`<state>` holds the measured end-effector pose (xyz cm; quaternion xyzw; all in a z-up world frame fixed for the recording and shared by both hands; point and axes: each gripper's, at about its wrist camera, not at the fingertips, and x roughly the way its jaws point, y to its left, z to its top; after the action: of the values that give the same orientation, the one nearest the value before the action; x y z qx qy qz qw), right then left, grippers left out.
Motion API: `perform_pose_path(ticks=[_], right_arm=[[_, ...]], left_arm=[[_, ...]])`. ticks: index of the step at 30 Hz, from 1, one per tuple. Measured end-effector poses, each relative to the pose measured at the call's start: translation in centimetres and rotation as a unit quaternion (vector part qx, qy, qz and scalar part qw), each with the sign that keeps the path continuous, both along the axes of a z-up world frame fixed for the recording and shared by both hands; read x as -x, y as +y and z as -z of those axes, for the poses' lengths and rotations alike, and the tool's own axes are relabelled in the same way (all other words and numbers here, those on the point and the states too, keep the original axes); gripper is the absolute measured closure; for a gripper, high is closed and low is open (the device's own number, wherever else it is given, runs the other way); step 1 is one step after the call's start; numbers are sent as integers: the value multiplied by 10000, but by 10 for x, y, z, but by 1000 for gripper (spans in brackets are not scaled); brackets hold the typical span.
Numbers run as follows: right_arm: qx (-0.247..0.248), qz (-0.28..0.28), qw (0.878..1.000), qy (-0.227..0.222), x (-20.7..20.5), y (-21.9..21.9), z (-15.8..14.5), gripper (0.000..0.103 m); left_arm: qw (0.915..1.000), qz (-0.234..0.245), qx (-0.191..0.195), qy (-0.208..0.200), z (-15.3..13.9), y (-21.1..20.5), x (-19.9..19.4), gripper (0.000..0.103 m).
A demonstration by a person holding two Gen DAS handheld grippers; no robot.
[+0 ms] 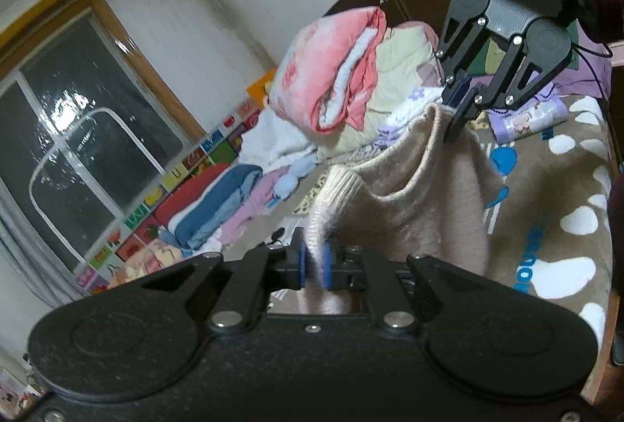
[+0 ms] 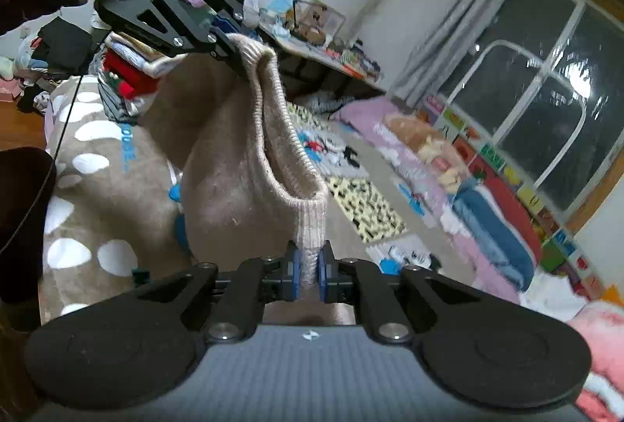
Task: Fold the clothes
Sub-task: 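Lift the pink sweater with both grippers and shake it out in the air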
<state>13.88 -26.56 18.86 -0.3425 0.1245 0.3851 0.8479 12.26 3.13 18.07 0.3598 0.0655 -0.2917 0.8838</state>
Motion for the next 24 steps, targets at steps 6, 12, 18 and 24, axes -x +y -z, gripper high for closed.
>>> perform_pose_path(ticks=[6,12,18,24], right_arm=[[46,-69,9995,-299,29,0,-28,93],[29,-85,9990,-443,36,1,-43,93],[47,-12,9986,-531,14,8,-51,93],[116,112,9981,-593,-37,16,-64,93]], left_arm=[[9997,128,41,-198,-11,2,18,96],[9994,187,70,-288,-15,4,18,96],[9993,96,6,-350,-24,5,-14,96],[9988,-32,-138,-462,-38,5,-67,96]])
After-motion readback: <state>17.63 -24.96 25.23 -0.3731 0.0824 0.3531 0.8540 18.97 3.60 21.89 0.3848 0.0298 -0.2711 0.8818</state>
